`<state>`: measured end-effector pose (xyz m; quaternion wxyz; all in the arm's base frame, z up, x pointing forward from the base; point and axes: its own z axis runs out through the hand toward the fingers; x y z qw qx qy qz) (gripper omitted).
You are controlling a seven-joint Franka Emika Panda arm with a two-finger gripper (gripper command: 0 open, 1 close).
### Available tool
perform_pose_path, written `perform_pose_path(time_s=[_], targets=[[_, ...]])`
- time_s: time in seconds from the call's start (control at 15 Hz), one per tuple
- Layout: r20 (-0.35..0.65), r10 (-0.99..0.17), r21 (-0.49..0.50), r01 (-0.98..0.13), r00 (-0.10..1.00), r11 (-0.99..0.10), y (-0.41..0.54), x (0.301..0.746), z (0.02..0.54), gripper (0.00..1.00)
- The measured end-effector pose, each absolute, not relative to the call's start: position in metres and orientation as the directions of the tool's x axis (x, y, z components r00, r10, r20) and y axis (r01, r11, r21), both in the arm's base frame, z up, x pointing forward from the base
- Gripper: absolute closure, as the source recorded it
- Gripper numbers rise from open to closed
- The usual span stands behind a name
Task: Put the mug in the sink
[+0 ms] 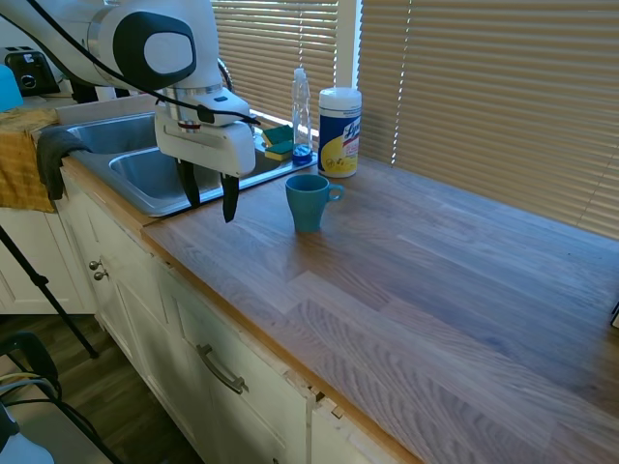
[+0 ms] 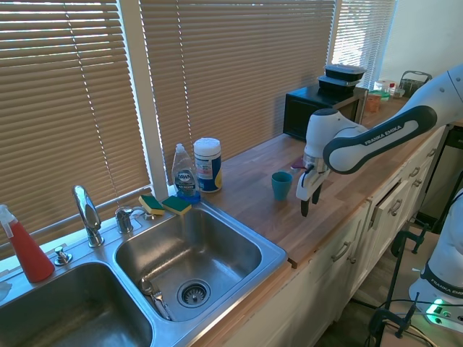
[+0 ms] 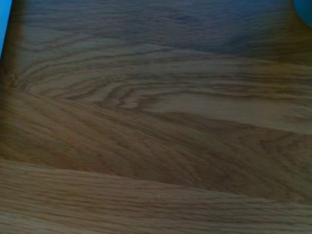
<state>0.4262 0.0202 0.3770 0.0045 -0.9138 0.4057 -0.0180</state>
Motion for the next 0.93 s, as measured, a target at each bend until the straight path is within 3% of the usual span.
perform_pose_path(time_s=[0.4, 0.67, 0.93], targets=[[0.052, -0.761, -0.058, -0.759, 0.646, -0.648, 0.014, 0.440, 0.400, 0.00], [0.059, -0.849, -0.114, -0.841, 0.525, -0.528, -0.032, 0.465, 0.437, 0.00], [0.042, -0.927, -0.131, -0.918, 0.373, -0.375, -0.063, 0.503, 0.437, 0.00]])
